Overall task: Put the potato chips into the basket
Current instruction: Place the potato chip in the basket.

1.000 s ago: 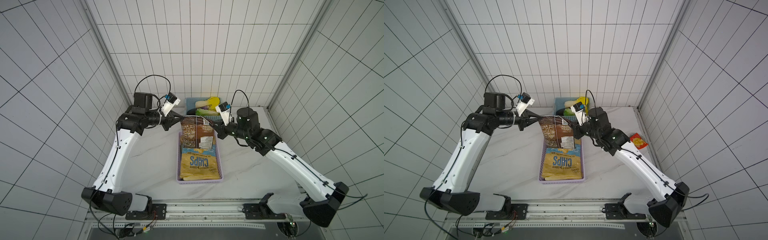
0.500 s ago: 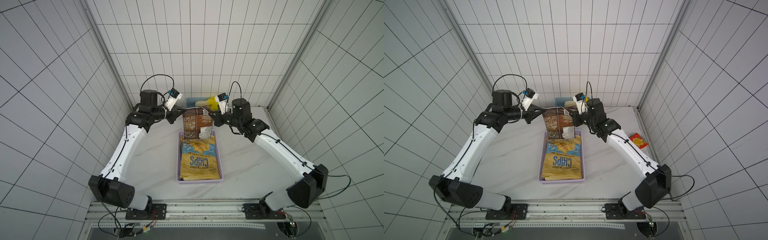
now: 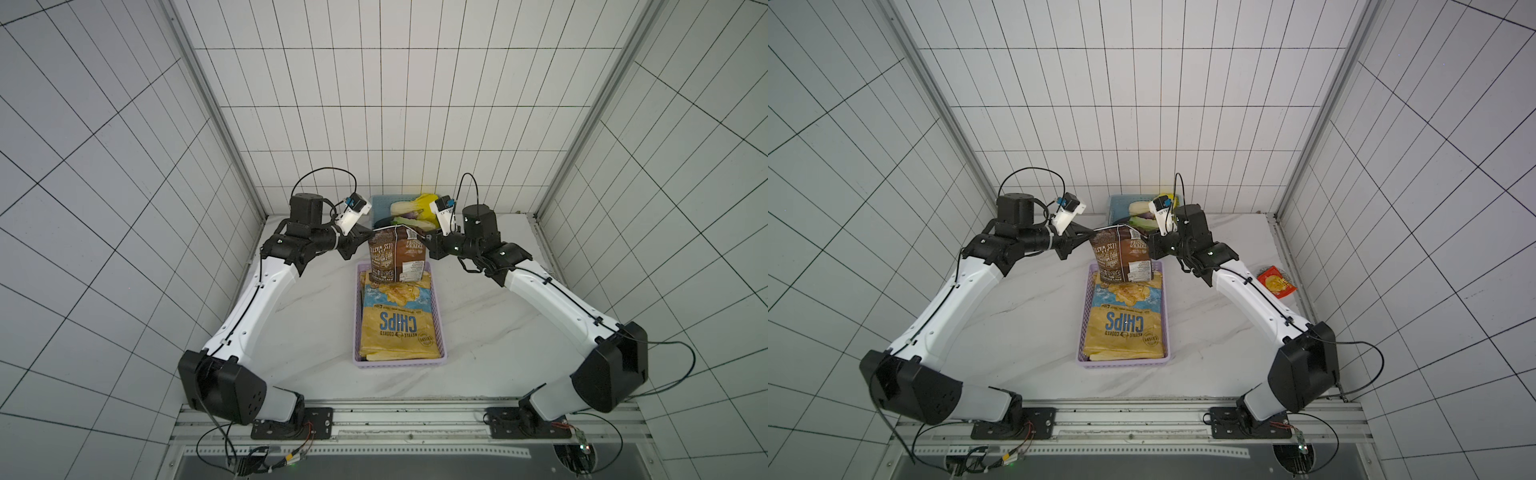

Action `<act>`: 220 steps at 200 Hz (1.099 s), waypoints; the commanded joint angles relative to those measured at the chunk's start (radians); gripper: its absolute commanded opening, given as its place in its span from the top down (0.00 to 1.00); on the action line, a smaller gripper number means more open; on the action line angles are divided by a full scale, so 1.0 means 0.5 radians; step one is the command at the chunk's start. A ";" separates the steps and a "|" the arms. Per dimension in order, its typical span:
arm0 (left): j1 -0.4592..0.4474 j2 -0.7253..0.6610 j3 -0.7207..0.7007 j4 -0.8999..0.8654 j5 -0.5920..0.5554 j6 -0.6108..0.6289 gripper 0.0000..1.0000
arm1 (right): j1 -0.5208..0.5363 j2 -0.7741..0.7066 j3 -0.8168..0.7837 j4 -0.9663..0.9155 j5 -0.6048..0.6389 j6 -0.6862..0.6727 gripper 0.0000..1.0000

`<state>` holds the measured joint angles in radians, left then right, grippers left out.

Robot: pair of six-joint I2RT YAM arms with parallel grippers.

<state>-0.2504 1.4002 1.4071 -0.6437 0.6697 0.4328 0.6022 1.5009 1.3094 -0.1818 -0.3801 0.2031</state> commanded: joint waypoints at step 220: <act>-0.042 -0.314 -0.276 -1.772 0.319 1.062 0.18 | 0.090 -1.185 -0.687 -1.094 0.241 -0.075 0.28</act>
<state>-0.3305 1.2423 1.1736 -1.4395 0.7605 0.9085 0.6666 0.9604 0.9207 -0.6403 -0.3267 0.2028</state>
